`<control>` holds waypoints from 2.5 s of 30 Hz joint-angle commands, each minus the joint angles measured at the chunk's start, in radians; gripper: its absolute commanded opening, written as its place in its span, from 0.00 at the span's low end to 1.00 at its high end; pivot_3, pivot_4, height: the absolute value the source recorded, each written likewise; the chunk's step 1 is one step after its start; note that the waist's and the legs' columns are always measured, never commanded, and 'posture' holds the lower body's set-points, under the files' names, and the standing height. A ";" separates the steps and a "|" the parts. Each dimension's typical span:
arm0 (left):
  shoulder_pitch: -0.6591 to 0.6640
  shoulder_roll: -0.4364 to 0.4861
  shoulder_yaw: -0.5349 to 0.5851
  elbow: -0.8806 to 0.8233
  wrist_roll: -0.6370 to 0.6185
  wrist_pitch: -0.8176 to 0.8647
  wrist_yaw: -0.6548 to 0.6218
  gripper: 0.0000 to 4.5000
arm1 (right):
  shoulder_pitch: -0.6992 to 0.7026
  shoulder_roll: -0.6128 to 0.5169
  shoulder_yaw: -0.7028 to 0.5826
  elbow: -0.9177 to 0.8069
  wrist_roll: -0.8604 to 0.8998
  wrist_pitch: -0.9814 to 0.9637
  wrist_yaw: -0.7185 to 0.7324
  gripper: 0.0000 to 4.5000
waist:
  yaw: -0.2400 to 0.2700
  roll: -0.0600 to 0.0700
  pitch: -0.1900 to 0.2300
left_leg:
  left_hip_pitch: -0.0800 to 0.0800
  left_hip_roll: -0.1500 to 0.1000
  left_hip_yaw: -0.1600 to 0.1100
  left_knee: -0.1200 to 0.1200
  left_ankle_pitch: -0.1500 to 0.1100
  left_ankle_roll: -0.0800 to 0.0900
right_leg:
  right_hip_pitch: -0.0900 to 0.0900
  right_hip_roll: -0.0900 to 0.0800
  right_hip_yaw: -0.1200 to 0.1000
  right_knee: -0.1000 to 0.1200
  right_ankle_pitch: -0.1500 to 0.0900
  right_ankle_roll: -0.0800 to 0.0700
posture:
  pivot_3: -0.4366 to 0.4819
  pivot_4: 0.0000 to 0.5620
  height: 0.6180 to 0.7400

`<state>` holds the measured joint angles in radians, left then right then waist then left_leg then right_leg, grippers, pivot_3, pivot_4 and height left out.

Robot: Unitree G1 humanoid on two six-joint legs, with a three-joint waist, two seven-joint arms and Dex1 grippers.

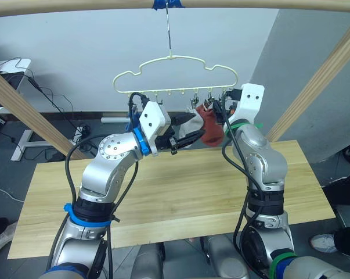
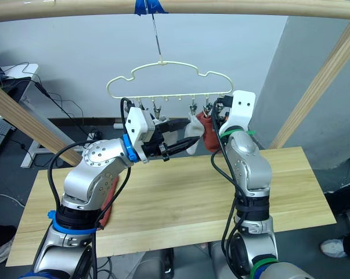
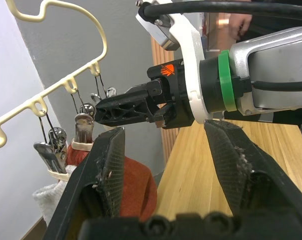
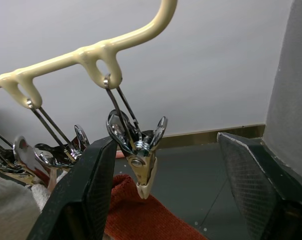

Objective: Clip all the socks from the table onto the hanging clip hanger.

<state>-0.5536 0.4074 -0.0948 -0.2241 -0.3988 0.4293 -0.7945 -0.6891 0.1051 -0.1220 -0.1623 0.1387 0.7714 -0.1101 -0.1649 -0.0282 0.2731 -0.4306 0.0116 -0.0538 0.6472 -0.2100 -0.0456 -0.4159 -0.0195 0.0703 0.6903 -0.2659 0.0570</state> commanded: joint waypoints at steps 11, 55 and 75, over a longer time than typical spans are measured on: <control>0.001 -0.003 -0.004 -0.019 0.002 -0.013 0.004 0.61 | -0.050 0.046 0.011 -0.014 -0.005 -0.056 -0.061 0.74 | 0.000 0.000 0.000 | 0.000 0.000 0.000 0.000 0.000 0.000 | 0.000 0.000 0.000 0.000 0.000 0.000 | 0.27 0.35 1.00; 0.335 -0.076 0.078 -0.150 0.165 0.009 0.376 0.73 | -0.048 0.035 0.072 -0.020 0.092 -0.047 -0.086 0.00 | -0.002 0.000 -0.007 | 0.000 0.001 0.000 -0.001 0.000 0.000 | -0.001 0.000 0.001 0.000 0.000 0.000 | 0.28 0.34 1.00; 0.391 -0.078 0.494 0.360 0.156 0.031 0.653 0.99 | -0.079 0.000 0.066 -0.002 0.090 -0.011 -0.024 0.00 | 0.001 0.000 -0.008 | 0.000 0.000 0.000 0.000 0.001 0.001 | -0.002 0.001 0.000 0.001 0.001 -0.001 | 0.28 0.40 1.00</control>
<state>-0.1545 0.3141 0.3786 0.1185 -0.2352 0.4885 -0.1406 -0.7403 0.1044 -0.0585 -0.1325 0.2200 0.7643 -0.1463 -0.1640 -0.0284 0.2651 -0.4309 0.0122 -0.0534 0.6467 -0.2087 -0.0443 -0.4184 -0.0189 0.0702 0.6915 -0.2651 0.0557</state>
